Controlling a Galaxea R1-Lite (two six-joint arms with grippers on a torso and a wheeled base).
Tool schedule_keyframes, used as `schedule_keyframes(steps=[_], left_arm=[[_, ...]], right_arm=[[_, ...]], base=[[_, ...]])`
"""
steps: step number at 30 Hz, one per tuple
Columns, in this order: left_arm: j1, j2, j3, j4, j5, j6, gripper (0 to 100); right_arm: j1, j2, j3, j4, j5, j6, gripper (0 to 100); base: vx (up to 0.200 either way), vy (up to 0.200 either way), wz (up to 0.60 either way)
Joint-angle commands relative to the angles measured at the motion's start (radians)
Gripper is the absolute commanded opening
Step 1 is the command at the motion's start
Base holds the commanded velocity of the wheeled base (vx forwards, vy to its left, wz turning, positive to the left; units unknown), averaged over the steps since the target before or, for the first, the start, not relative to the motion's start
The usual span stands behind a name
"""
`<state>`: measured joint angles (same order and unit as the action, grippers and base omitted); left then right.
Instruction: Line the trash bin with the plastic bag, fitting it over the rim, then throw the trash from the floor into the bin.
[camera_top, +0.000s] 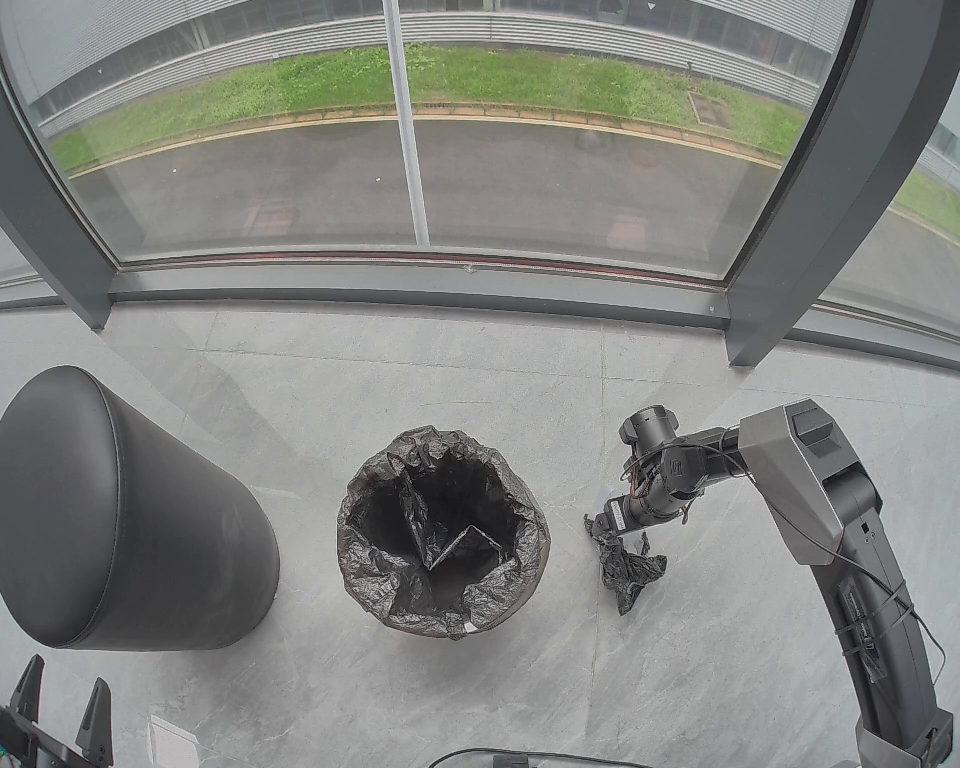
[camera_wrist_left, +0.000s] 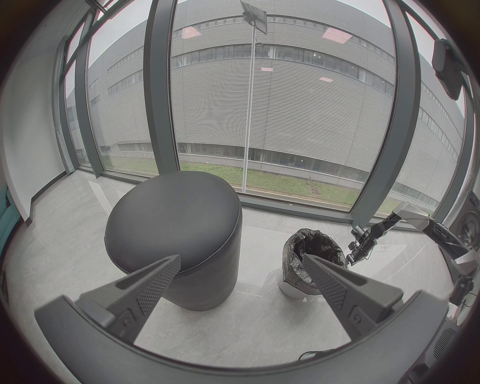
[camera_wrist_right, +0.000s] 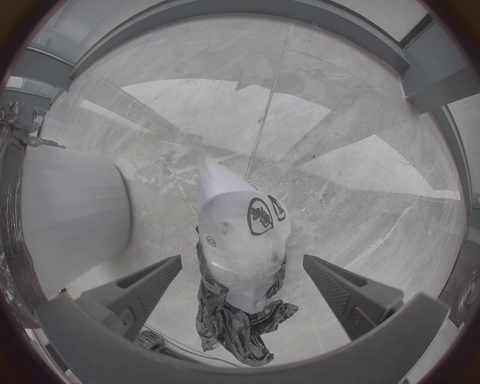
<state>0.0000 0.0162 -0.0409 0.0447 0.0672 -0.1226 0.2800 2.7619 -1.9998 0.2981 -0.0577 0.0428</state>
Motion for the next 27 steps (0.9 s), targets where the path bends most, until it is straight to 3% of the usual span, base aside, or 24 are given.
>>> schedule_keyframes(steps=[1,20,21,27], left_arm=[[0.002,-0.015,-0.001,0.0,0.002,0.0,100],[0.0,-0.015,-0.001,0.0,0.002,-0.002,100],[0.0,-0.016,0.001,0.0,0.002,-0.002,100],[0.0,-0.015,-0.001,0.0,0.002,-0.002,100]], right_arm=[[0.001,0.016,0.0,0.0,-0.001,0.003,100],[0.001,0.038,0.0,-0.039,-0.005,0.042,100],[0.001,0.039,0.0,-0.039,-0.005,0.042,0],[0.002,0.042,0.0,-0.039,-0.007,0.042,0]], base=[[0.0,0.0,0.0],[0.0,0.0,0.0],[0.0,0.0,0.0],[0.0,0.0,0.0]])
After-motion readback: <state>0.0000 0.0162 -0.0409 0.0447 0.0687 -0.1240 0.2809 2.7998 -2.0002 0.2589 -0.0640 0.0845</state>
